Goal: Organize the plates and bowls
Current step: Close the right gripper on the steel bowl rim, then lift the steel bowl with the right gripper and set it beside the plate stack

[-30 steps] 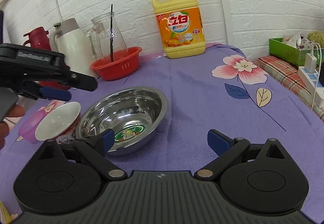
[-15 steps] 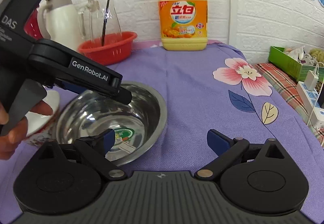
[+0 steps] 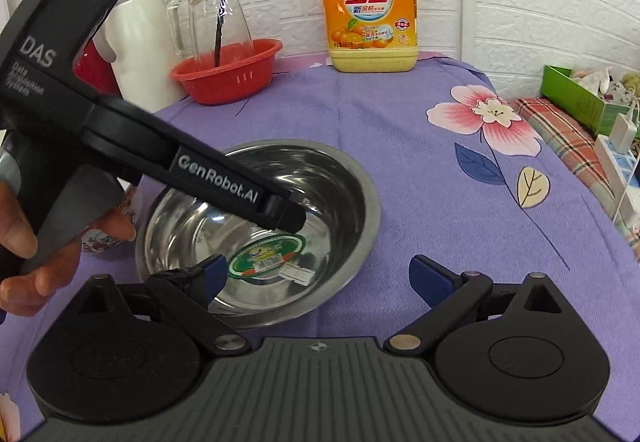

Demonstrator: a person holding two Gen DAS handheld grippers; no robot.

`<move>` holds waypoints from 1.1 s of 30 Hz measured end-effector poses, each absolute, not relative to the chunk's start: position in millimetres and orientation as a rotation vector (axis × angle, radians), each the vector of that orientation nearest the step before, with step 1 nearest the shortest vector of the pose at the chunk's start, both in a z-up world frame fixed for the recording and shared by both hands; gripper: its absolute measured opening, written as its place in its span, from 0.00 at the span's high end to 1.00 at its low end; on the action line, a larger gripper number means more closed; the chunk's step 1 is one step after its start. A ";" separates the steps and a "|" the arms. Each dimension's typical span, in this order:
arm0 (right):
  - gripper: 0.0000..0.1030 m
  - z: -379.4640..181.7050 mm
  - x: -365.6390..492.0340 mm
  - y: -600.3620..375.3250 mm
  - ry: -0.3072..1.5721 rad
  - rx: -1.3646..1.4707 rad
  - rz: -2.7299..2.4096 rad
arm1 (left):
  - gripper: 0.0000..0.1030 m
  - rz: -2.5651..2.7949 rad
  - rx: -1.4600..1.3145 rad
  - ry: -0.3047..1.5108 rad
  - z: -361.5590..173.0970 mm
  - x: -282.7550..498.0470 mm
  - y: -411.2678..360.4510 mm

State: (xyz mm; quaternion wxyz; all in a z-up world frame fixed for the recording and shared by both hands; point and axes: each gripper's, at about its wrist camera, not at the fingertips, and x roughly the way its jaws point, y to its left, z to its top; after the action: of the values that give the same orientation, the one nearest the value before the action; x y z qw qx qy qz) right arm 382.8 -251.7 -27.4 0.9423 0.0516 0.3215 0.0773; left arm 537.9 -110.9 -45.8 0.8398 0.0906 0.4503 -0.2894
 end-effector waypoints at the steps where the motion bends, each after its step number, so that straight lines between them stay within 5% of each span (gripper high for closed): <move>1: 0.00 -28.9 384.1 -251.7 0.653 0.114 0.156 | 0.28 -0.606 0.196 0.951 -46.9 537.8 -111.7; 8: 0.00 -39.6 388.9 -252.7 0.617 0.130 0.163 | 0.39 -0.616 0.241 0.922 -56.1 535.8 -114.8; 9: 0.17 -39.3 388.0 -251.5 0.610 0.116 0.168 | 0.41 -0.628 0.247 0.911 -55.9 533.9 -115.9; 13: 0.22 -38.0 385.8 -252.7 0.606 0.097 0.157 | 0.54 -0.603 0.216 0.917 -53.3 533.0 -115.3; 33: 0.17 9.4 243.8 -197.4 0.497 0.089 0.305 | 0.54 -0.536 0.048 0.858 6.0 364.3 -5.2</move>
State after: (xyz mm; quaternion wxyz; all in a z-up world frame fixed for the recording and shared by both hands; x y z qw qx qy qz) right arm 243.8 -197.4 9.4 0.9569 0.0438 0.2447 0.1503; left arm 364.3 -5.2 6.0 0.8746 0.0229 0.4108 -0.2566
